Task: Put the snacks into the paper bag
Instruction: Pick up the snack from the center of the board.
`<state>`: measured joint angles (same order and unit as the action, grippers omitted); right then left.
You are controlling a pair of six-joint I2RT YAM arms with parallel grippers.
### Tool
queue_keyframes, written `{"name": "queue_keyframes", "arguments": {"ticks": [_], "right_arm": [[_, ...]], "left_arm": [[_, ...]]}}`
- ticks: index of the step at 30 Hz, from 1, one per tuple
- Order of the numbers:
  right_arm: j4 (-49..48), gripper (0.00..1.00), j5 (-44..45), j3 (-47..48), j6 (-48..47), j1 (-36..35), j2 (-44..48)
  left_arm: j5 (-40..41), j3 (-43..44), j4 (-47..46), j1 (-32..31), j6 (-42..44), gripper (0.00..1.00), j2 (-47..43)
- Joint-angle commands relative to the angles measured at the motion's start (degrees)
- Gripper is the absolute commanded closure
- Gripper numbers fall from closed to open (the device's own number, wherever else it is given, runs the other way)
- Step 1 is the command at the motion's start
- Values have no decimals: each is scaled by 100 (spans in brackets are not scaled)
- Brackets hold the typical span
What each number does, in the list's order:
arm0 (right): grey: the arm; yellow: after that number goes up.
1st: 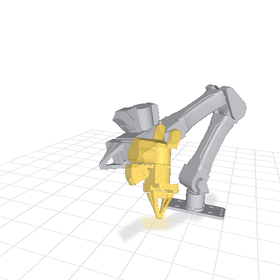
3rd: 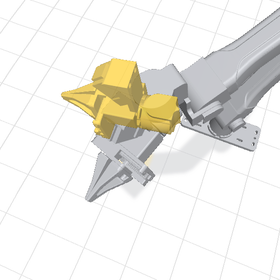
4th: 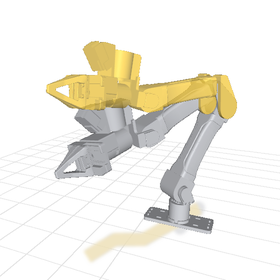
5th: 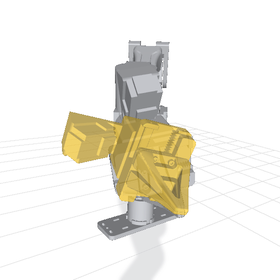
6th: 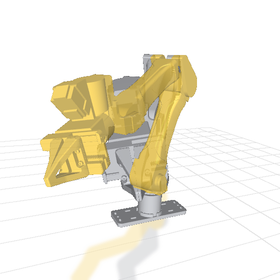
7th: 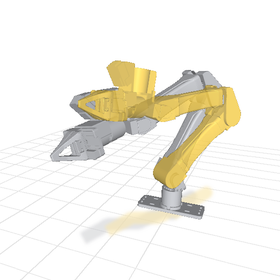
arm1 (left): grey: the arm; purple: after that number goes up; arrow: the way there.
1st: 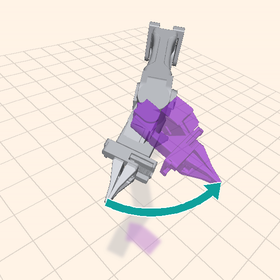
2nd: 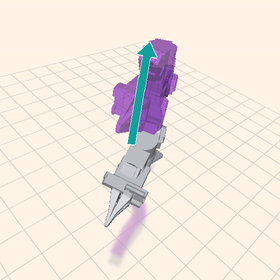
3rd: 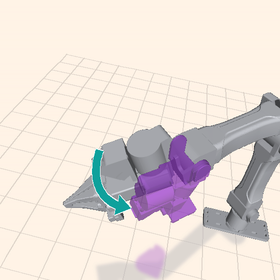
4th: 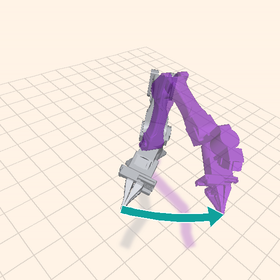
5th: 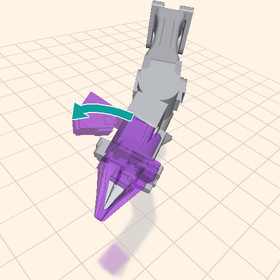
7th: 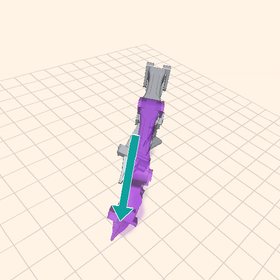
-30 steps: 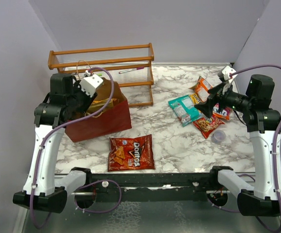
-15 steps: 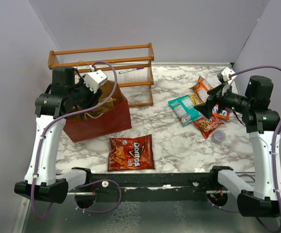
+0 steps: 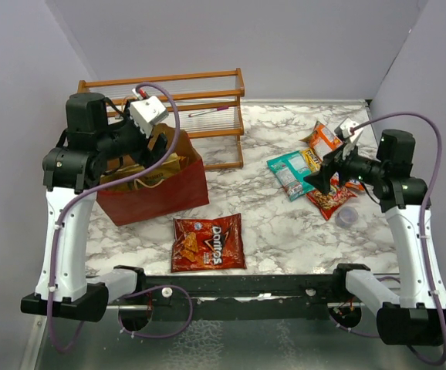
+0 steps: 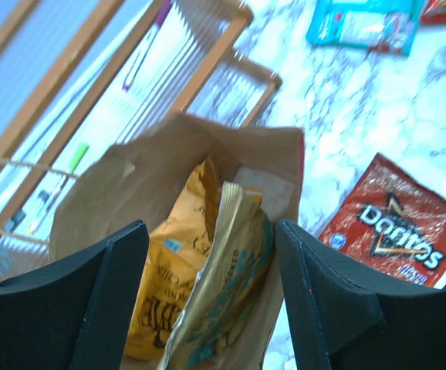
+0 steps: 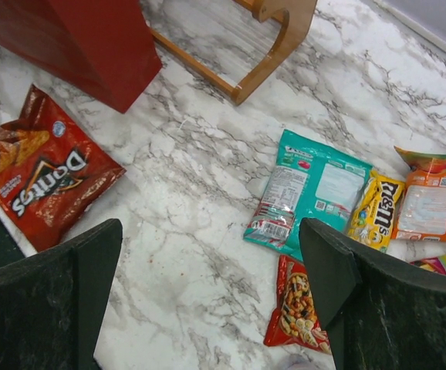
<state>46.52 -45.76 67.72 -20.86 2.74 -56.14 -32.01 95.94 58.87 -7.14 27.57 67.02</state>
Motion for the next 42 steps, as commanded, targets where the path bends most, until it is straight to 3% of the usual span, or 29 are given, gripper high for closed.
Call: {"name": "queue_keyframes", "arguments": {"ticks": [1, 5, 13, 21, 27, 34, 42], "right_arm": [[-1034, 4, 405, -835, -29, 33, -10], [-1394, 4, 344, -1290, 109, 33, 35], [-1861, 4, 425, -2144, 138, 33, 482], [-1924, 4, 706, -2140, 169, 33, 646], [-2059, 4, 1107, -2145, 340, 33, 630], [-2192, 4, 1531, -2180, 493, 36, 810], [-2213, 5, 1496, -2256, 457, 33, 1039]], "left_arm": [[-986, 386, -256, -52, -246, 24, 329], [-938, 803, -124, -495, -235, 20, 775], [474, 1578, 427, -2360, 462, 16, 1677], [847, 882, 252, -3558, 1102, 15, 2302], [549, 1016, 259, -3785, 1460, 15, 3210], [107, 2352, 1073, -3786, 1504, 15, 4948], [252, 1235, 778, -3777, 1904, 15, 4886]]}}
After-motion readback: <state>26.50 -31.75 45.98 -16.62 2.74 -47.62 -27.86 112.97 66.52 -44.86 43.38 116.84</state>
